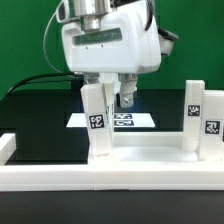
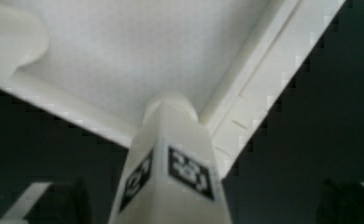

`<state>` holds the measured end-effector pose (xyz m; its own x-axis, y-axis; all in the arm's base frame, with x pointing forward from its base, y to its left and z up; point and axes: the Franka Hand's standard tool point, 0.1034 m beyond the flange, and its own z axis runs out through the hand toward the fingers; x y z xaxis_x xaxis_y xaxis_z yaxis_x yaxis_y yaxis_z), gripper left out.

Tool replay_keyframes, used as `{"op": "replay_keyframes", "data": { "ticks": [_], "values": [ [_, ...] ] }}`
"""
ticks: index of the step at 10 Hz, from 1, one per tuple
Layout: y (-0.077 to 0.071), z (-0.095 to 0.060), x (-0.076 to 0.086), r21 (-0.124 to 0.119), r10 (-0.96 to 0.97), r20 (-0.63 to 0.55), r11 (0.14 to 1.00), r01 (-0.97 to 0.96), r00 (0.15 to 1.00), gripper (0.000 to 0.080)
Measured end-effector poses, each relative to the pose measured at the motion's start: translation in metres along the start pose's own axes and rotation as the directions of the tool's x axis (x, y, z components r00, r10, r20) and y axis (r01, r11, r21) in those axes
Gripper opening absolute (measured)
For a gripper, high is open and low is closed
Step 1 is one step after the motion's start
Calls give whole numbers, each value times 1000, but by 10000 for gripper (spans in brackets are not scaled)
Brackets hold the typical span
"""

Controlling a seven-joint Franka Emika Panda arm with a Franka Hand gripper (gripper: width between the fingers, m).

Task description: Assemble desk

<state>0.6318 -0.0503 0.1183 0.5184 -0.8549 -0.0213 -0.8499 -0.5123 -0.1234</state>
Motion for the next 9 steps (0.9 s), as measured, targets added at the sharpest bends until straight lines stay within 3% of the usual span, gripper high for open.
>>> {"op": "replay_keyframes", "data": {
  "ticks": [3, 4, 6, 8, 9],
  "values": [
    [1, 2, 0, -4, -183, 1, 983, 183, 983, 649],
    [3, 3, 2, -5, -303, 1, 953, 303, 953, 649],
    [6, 7, 12, -14, -589, -31, 808, 589, 808, 649],
    [5, 7, 12, -14, -624, -34, 782, 623, 781, 649],
    [5, 7, 12, -14, -608, -34, 794, 608, 793, 535]
  ]
}}
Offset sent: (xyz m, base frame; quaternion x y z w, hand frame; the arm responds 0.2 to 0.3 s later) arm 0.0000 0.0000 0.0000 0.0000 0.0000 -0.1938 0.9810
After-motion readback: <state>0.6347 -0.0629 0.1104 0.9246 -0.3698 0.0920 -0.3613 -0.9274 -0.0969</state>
